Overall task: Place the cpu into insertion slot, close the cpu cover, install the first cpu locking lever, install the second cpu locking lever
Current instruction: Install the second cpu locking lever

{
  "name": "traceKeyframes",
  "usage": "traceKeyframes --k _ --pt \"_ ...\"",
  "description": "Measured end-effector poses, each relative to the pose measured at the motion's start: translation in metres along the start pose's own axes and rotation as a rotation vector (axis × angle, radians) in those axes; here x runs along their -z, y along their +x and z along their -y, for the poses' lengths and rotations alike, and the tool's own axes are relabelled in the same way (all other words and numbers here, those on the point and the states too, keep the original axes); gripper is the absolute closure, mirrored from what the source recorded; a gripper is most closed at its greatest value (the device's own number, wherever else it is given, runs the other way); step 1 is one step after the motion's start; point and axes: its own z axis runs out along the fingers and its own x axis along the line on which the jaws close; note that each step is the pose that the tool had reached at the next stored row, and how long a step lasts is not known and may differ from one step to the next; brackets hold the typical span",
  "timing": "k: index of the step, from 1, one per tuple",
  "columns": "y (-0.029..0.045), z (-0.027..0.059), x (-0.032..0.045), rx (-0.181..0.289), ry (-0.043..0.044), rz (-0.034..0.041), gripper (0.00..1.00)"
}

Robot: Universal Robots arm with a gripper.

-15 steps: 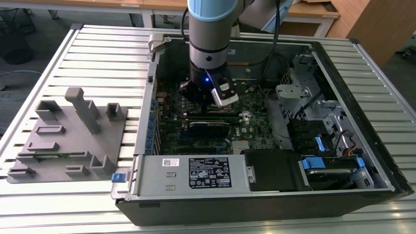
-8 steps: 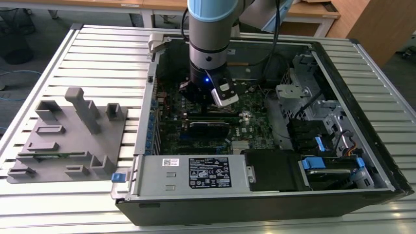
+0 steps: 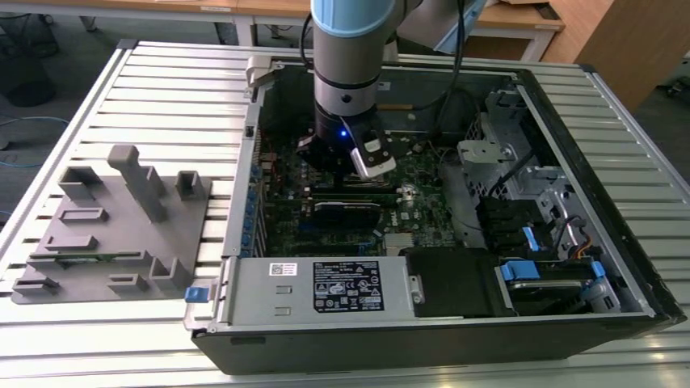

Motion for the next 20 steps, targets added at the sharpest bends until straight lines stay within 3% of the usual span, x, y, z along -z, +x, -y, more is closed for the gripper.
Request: traceKeyframes --k 20 --pt "-0.0005 0.0027 0.0056 0.0 -0.0003 0.0003 0.89"
